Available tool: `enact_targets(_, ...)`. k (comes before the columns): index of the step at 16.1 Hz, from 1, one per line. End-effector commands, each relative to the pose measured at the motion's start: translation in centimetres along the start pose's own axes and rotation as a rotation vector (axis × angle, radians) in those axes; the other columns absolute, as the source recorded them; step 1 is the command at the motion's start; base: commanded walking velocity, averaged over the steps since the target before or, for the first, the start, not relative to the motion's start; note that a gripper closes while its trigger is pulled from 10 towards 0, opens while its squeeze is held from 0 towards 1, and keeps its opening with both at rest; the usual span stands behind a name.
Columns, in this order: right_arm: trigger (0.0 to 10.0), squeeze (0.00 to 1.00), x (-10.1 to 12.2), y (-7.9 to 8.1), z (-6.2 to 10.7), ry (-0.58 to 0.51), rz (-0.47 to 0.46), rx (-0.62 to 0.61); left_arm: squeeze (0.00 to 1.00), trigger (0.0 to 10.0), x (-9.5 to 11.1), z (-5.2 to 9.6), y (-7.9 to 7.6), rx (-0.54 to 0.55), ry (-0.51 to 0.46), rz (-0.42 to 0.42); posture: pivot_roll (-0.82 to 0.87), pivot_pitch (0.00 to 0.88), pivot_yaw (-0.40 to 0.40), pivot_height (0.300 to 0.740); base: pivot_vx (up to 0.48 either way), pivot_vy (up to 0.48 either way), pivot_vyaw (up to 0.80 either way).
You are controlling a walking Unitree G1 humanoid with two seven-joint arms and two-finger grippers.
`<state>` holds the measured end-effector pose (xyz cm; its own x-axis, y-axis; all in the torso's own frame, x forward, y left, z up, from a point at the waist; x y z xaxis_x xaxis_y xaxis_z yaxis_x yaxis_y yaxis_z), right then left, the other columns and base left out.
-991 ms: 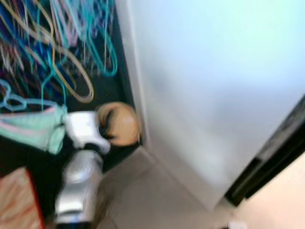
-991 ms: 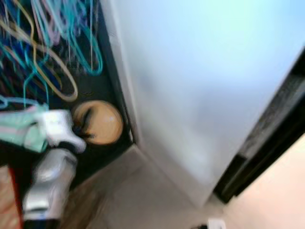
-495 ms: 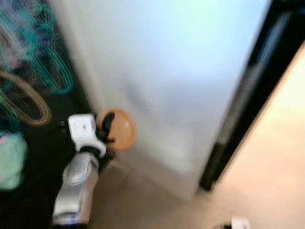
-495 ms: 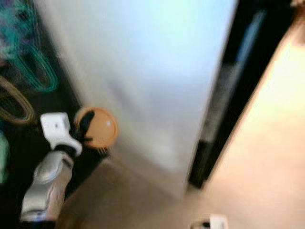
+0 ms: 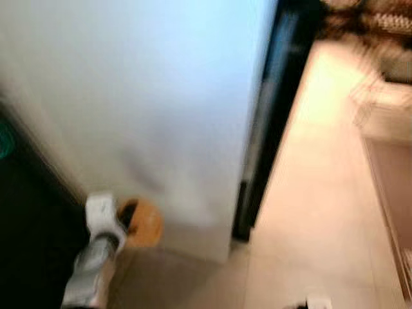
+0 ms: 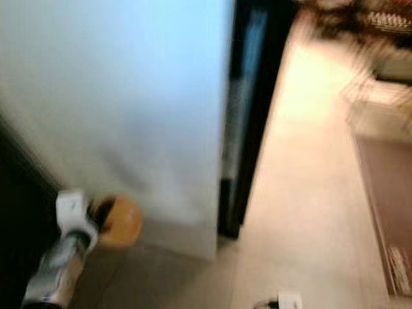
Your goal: Restocking fridge
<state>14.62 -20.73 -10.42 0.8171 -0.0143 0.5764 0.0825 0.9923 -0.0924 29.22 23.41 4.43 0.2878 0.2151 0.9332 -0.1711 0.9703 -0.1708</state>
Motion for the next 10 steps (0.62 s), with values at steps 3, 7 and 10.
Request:
enact_targets(3,10.0,0.00,-0.1,-0.1,0.1,-0.005,-0.015,-0.011,0.00,10.0,-7.3,1.2,2.9,0.109,0.296,-0.021,0.00,0.057,0.087,0.740,0.000,0.000,-0.51)
enact_targets(7,10.0,0.00,-0.1,-0.2,0.1,-0.009,-0.026,-0.026,0.00,10.0,-11.6,3.3,3.4,0.105,0.475,-0.075,-0.01,0.060,0.085,0.740,0.000,0.000,0.00)
enact_targets(10,10.0,0.00,-0.1,-0.4,0.2,-0.033,-0.094,-0.070,0.00,10.0,-12.9,4.3,4.3,0.165,0.516,-0.052,-0.02,0.059,0.080,0.740,0.000,0.000,0.00)
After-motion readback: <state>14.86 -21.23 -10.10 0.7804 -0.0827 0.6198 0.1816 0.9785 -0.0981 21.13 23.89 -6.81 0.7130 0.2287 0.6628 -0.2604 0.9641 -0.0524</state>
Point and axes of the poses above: a point about 5 cm out from each wrist's last joint towards the gripper, its own z axis pointing back from the gripper into the wrist, its own x axis along the axis of the wrist's last joint, y = z × x, the point moved 1 cm from there along -z, pointing out of the wrist towards the gripper, and after that the axes turned 4 degrees about z, right-handed, at the moved point
